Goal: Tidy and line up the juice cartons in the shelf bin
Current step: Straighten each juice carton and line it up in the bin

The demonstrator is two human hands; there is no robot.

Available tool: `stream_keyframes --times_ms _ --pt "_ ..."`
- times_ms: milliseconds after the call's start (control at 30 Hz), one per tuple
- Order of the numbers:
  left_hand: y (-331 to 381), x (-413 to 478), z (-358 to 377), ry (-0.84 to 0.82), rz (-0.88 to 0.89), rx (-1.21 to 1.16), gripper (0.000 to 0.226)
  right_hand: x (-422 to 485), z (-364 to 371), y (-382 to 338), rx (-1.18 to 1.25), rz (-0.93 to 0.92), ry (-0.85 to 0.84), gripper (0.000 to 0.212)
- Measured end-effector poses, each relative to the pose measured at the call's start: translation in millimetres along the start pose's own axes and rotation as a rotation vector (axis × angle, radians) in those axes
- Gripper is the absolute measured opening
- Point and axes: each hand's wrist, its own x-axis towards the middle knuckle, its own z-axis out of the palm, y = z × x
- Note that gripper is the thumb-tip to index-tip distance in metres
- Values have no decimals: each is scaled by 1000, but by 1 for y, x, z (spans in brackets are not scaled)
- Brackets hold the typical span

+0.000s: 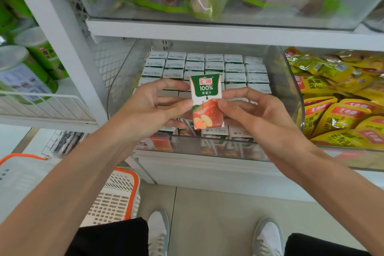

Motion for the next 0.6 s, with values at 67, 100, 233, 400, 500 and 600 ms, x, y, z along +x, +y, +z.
stream_keyframes --times_ms 67,100,233,400,500,600 --pt "-1 1 0 -6 15 16 32 0 1 -1 -13 3 6 19" --pt "-1 1 -1 -6 24 28 33 0 1 -1 -24 -4 17 17" --pt "-2 1 2 9 76 105 37 0 3 0 -62 -12 -11 19" --pt "-3 0 7 38 144 144 33 -1 2 1 -189 -71 -70 32" --pt "-2 0 6 24 157 132 25 1 1 3 -98 -41 -31 38" --pt "-1 1 6 42 177 162 33 2 1 3 -6 -15 -12 41"
